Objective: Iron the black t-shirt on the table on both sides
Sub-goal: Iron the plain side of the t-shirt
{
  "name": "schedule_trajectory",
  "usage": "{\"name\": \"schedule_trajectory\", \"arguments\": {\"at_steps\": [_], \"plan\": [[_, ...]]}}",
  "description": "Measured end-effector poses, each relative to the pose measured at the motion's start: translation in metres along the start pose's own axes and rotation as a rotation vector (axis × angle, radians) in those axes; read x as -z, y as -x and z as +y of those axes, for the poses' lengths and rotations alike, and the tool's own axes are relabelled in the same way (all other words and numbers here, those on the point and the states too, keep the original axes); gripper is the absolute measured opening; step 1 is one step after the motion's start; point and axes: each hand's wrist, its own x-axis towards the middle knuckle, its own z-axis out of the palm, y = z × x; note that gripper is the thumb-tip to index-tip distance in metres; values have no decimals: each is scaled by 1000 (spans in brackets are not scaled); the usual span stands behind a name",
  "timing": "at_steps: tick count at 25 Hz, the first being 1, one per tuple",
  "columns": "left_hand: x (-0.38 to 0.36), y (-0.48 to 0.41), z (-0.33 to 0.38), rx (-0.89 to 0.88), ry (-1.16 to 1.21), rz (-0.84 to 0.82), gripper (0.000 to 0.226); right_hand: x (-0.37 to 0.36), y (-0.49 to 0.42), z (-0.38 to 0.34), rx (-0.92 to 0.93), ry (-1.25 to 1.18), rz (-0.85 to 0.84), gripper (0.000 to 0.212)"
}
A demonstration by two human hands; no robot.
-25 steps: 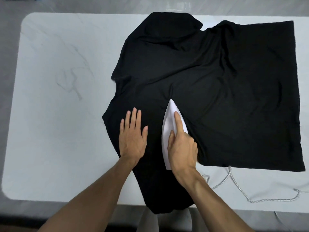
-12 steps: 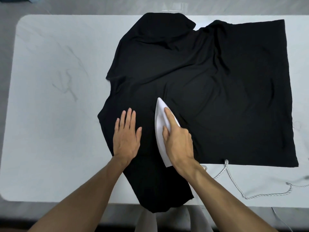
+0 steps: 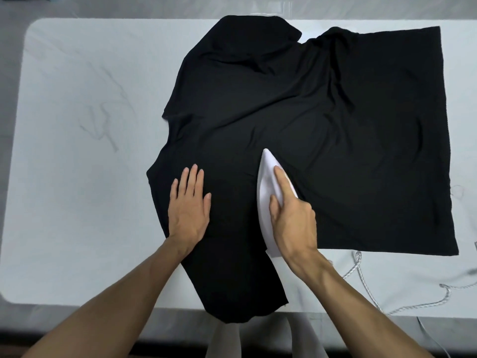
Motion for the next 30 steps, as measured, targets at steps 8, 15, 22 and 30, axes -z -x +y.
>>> {"name": "schedule_trajectory", "arguments": {"at_steps": [8, 15, 22, 30], "plan": [[-13, 0, 59, 130, 132, 5, 53, -28, -5, -22, 38, 188, -94, 64], [-13, -2, 57, 144, 100, -22, 53, -32, -7, -28, 39, 189, -121, 65], [-6, -4, 59, 142, 31, -79, 65, -6, -9, 5, -61, 125, 38, 61], [-8, -4, 61, 136, 9, -56, 64, 3, -10, 10, -34, 115, -29, 62]]}}
